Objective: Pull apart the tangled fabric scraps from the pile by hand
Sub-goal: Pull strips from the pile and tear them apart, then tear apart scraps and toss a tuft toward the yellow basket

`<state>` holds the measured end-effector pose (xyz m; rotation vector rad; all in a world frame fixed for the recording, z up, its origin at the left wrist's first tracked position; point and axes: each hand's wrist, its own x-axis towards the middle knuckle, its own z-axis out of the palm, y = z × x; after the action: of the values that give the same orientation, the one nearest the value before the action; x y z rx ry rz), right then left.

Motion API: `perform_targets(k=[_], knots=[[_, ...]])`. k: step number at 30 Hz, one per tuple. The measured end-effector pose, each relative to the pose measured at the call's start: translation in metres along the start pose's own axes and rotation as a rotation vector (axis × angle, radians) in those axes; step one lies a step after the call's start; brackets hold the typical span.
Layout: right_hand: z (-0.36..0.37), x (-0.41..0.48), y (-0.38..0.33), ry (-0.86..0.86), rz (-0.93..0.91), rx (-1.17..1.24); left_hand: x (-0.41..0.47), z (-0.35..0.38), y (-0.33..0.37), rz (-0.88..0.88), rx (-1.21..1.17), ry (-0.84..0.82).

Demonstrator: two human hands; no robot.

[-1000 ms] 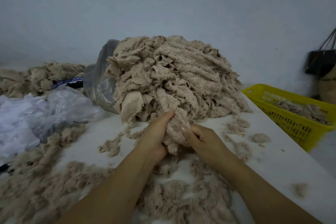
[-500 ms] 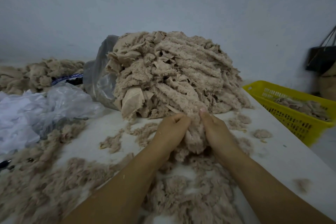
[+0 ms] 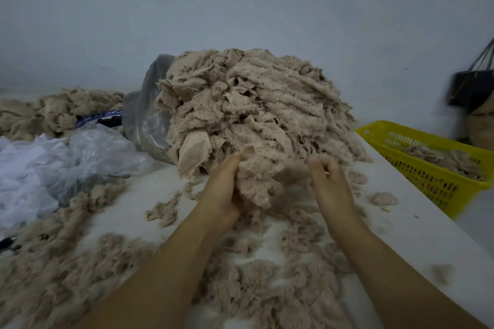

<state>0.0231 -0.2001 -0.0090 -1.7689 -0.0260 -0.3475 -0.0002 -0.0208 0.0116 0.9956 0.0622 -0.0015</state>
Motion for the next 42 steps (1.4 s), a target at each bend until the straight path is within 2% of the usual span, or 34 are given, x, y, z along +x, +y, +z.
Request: perform_targets(k=[3,6,8,10,12,14,16,17,18,19,20,21,23,27,28,30,32,37,42], knots=[[0.001,-0.015,-0.014,-0.019,-0.273,-0.024,-0.003,0.005,-0.004,-0.017,0.032,-0.083],[0.015,-0.026,-0.02,-0.28,-0.351,-0.155,-0.004,0.007,-0.006,-0.028,0.033,-0.155],[0.022,-0.025,-0.013,-0.371,-0.412,-0.304,-0.003,0.007,-0.008,-0.028,0.015,-0.165],[0.021,-0.018,-0.01,-0.291,-0.467,-0.334,-0.002,0.007,-0.01,-0.014,0.019,-0.204],[0.015,-0.012,-0.011,-0.225,-0.447,-0.277,-0.001,0.009,-0.01,0.001,0.092,-0.231],[0.004,-0.003,-0.016,-0.273,-0.399,-0.042,0.0,0.01,-0.01,0.036,0.209,-0.171],[-0.016,0.009,-0.019,-0.164,-0.377,0.361,0.004,0.005,-0.011,0.073,0.244,-0.057],[-0.03,0.016,-0.019,-0.046,-0.271,0.677,0.006,0.001,-0.012,0.104,0.267,0.005],[-0.044,0.023,-0.019,0.078,-0.089,1.007,0.009,-0.003,-0.011,0.129,0.3,0.072],[-0.051,0.027,-0.013,0.211,0.109,1.229,0.012,-0.006,-0.011,0.139,0.318,0.126],[-0.052,0.028,-0.007,0.254,0.28,1.292,0.014,-0.008,-0.01,0.13,0.312,0.151],[-0.048,0.028,-0.002,0.217,0.373,1.227,0.015,-0.006,-0.01,0.101,0.278,0.146],[-0.027,0.022,0.005,0.068,0.386,0.86,0.016,0.001,-0.011,0.002,0.14,0.106],[0.009,0.004,0.011,-0.252,0.069,-0.163,0.014,0.001,-0.014,-0.116,-0.07,0.012],[0.014,0.003,0.013,-0.3,-0.025,-0.333,0.014,-0.001,-0.015,-0.126,-0.092,0.01],[0.022,0.0,0.015,-0.31,-0.185,-0.529,0.014,-0.002,-0.015,-0.139,-0.093,0.018],[0.027,-0.005,0.012,-0.331,-0.31,-0.639,0.015,-0.002,-0.015,-0.162,-0.099,0.04],[0.021,-0.02,-0.001,-0.502,-0.479,-0.475,0.021,-0.003,-0.01,-0.247,-0.189,0.08],[0.02,-0.025,-0.006,-0.615,-0.437,-0.471,0.023,-0.017,-0.002,-0.217,-0.138,0.177]])
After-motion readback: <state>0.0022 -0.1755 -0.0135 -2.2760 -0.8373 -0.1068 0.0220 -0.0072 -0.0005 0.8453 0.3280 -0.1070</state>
